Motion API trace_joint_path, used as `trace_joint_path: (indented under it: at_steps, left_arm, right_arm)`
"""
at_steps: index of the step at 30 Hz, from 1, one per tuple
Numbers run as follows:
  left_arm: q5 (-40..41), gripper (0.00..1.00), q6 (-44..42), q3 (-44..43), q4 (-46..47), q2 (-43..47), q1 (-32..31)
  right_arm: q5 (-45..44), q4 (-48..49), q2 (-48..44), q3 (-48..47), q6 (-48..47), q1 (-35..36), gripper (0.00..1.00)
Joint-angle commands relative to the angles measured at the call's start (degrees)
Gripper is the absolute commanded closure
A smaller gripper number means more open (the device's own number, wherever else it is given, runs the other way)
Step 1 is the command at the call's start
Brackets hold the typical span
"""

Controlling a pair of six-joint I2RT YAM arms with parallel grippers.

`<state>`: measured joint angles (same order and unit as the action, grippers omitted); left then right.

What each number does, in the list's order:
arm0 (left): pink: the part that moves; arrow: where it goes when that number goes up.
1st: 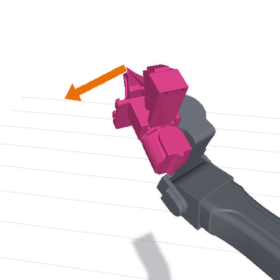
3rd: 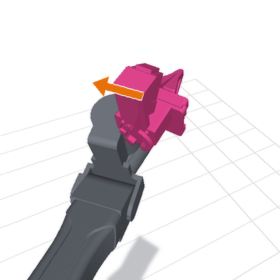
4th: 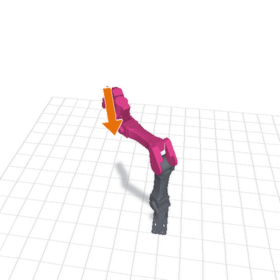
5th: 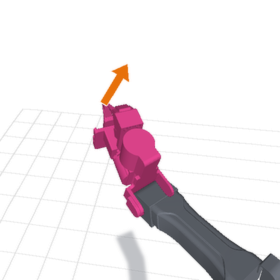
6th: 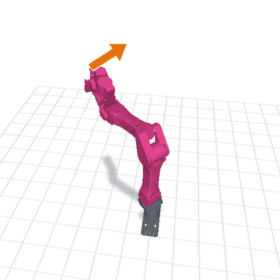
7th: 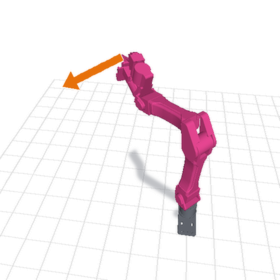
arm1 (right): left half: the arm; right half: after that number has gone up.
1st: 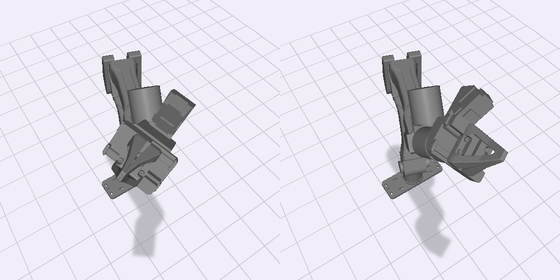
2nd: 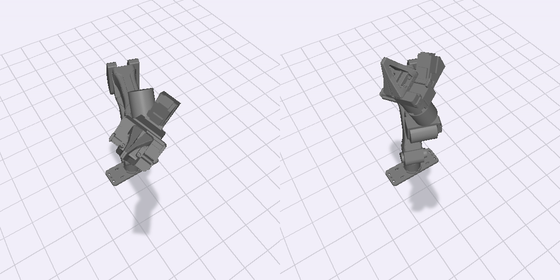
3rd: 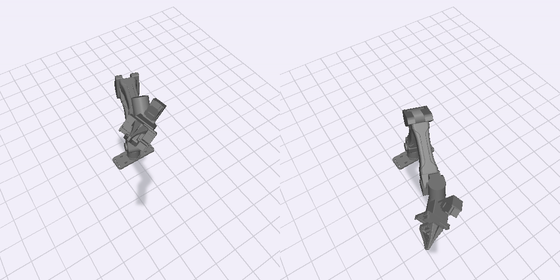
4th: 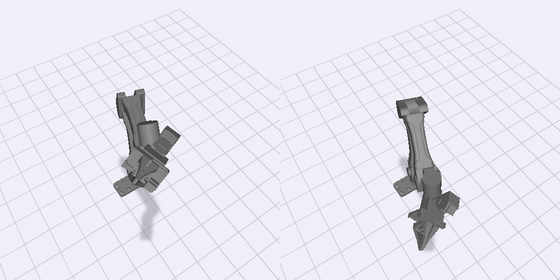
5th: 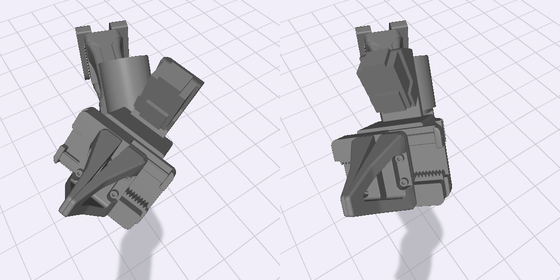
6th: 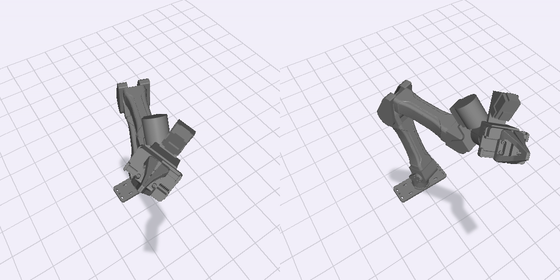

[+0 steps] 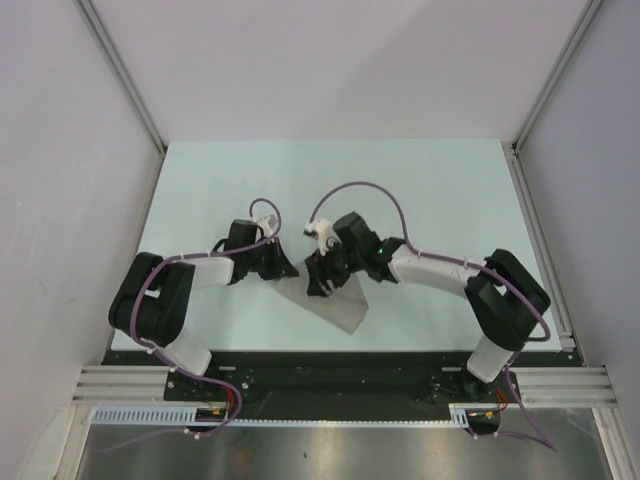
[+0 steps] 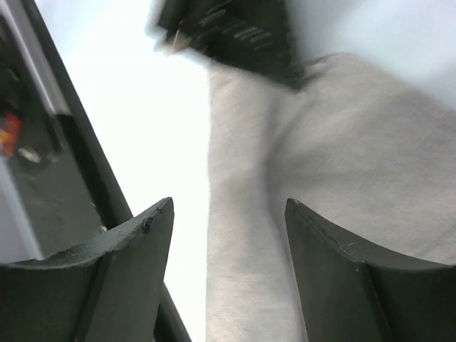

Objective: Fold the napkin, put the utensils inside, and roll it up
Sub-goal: Roll the napkin with the utensil

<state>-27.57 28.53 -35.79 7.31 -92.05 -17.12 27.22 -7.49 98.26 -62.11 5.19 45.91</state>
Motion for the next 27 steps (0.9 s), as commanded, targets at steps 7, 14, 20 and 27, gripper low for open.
trace_joint_path:
  at_steps: [7, 14, 20, 27]
  left_arm:
    - [-1.25, 1.00, -0.85, -0.60, -6.26, -5.07, 2.27]
    - [-1.61, 1.00, -0.85, -0.60, -6.17, -5.33, 2.62]
    - [-1.96, 1.00, -1.02, -0.95, -6.08, -5.24, 2.71]
    - [-3.01, 1.00, -0.85, -1.82, -5.64, -4.10, 2.71]
  right_arm:
    - [-45.23, 17.50, -1.23, 9.11, -15.55, 22.37, 0.31]
    - [-46.91, 18.30, 4.31, 7.09, -19.08, 23.79, 0.32]
    - [-45.33, 16.63, 7.56, 5.07, -19.17, 21.77, 0.34]
    - [-37.70, 9.78, 10.02, 1.38, -17.68, 17.81, 0.40]
